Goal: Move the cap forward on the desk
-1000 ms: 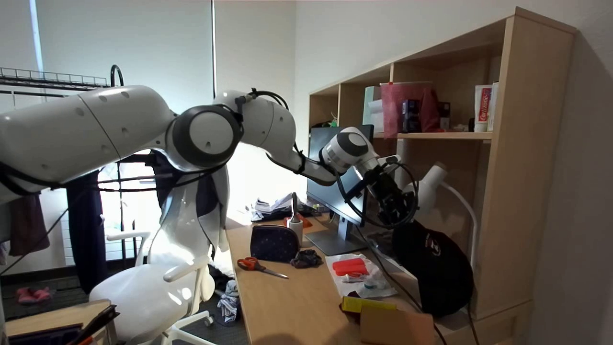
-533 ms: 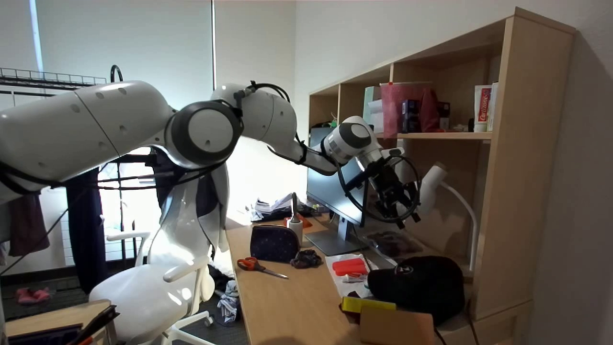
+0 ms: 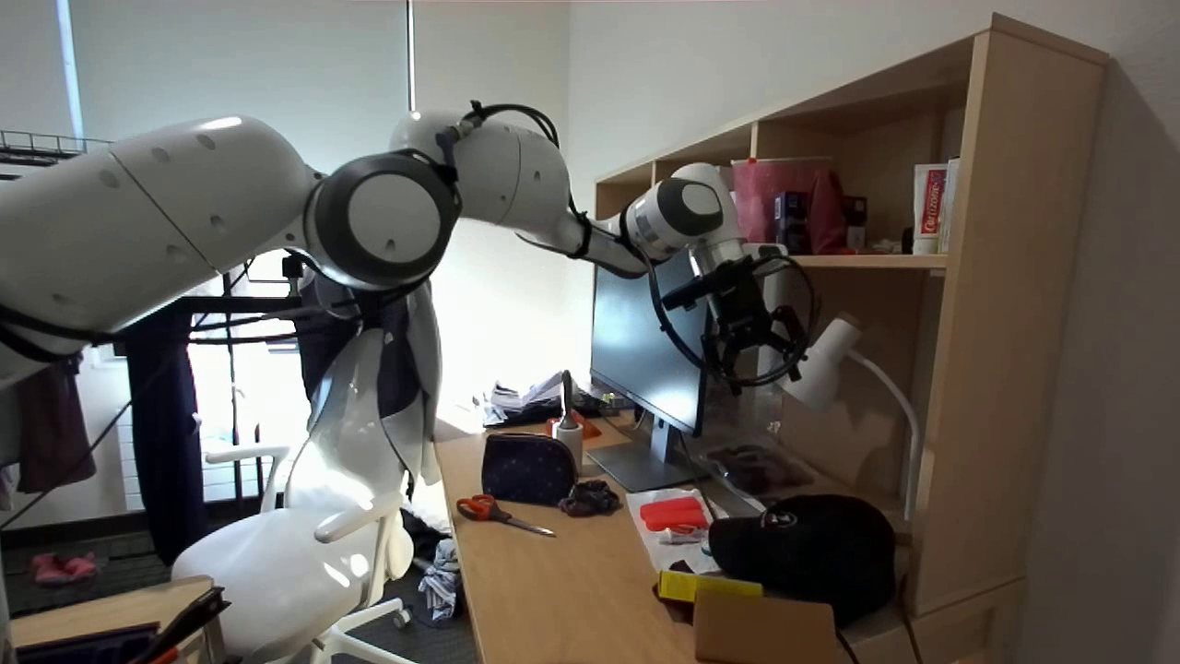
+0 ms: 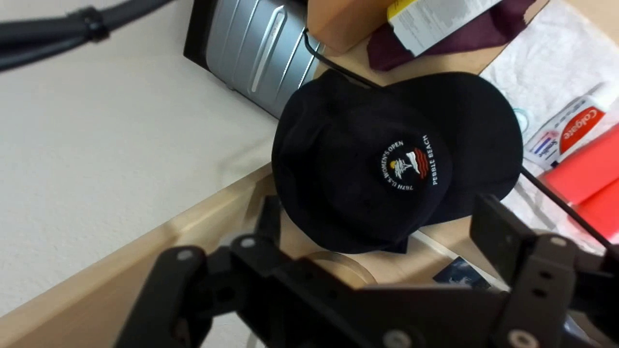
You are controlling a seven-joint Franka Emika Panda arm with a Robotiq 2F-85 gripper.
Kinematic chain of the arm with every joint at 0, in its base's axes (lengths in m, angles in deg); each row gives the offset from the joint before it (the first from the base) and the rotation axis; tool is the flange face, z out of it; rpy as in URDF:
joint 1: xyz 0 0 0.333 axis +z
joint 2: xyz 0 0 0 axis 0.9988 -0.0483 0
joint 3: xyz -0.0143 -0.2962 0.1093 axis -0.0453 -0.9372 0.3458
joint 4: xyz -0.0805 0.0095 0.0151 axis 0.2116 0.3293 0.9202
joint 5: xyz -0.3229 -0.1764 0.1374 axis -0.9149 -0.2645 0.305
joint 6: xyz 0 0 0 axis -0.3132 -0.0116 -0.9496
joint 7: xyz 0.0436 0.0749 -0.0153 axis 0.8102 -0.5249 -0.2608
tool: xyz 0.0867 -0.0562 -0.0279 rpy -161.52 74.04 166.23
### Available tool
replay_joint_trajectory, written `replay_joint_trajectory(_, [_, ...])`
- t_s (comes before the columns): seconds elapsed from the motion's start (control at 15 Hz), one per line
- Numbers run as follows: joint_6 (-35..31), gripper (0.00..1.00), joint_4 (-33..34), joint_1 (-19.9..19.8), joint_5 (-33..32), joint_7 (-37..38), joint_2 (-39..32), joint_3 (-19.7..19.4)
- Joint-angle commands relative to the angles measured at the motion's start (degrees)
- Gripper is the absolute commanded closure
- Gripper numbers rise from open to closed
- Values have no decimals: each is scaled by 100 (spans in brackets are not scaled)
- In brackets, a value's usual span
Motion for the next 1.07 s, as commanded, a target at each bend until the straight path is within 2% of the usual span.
replay_joint_trajectory(0.0, [498,0,-425,-250,118,-760,633,136])
replay_joint_trajectory(0.2, [580,0,-669,-438,137,-1126,942,171])
replay_joint_trajectory(0.33, [357,0,-1036,-535,87,-1480,1172,199])
replay_joint_trajectory(0.73, [-335,0,-2576,-691,22,-2169,1978,362])
replay_joint_trajectory(1.0, [-1155,0,-3632,-758,42,-2137,2494,387])
